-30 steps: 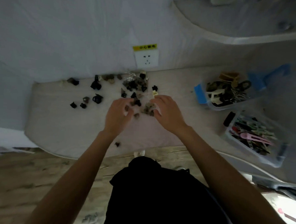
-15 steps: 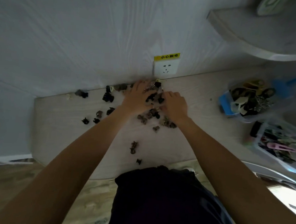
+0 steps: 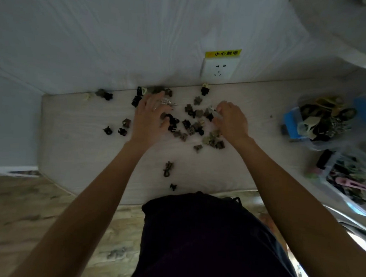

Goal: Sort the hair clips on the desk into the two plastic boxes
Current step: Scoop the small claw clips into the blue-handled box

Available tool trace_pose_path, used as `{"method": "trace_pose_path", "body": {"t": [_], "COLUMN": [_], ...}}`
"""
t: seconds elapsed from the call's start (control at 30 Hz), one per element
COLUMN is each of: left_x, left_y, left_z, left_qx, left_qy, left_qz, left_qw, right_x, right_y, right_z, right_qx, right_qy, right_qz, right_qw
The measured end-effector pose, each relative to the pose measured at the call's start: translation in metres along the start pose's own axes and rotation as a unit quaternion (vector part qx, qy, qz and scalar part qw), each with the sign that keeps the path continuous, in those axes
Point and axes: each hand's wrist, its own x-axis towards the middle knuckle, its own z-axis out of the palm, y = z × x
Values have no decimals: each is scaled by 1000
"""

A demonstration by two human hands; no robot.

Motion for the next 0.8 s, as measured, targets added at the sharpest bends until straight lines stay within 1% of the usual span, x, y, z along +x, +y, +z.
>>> {"method": "trace_pose_path", "body": {"t": [0.03,0.07,0.1,0.17,0.2,0.27,0.33,0.43,0.5,0.57,0.63,0.73,0.8], "left_x": [-1,-2,-5,-10,-12,-16,-20,-23,-22,-21,-20,-19,-17], "left_y": [8,16,26,40,44,49,50,50,54,65,81,110,131], "left_z": [-2,-3,-2,2,7,17,23,23,22,23,28,38,47], "left_qx": [-17,-37,-56,-66,-57,-25,-7,-12,-13,-15,-25,-41,-30], "left_qy": [29,37,28,-30,-68,-143,-161,-142,-157,-163,-160,-153,-149], "left_qz": [-1,-3,0,33,48,39,23,13,6,17,30,29,41], "left_qw": [999,999,998,997,995,989,987,990,988,986,986,987,988], "right_x": [2,5,6,5,2,-10,-28,-63,-91,-119,-144,-171,-185], "right_y": [-3,-5,-6,-7,-7,-4,5,26,42,60,79,114,143], "right_z": [2,3,5,5,2,-6,-13,-27,-38,-49,-60,-72,-80], "right_qx": [17,17,7,-1,13,54,78,90,97,112,132,91,57], "right_qy": [-11,-24,-37,-56,-57,-42,-12,49,93,142,184,264,308], "right_qz": [-7,-13,-17,-22,-21,-14,-11,2,18,39,78,103,133], "right_qw": [1000,1000,999,998,998,998,997,995,991,983,971,955,940]}}
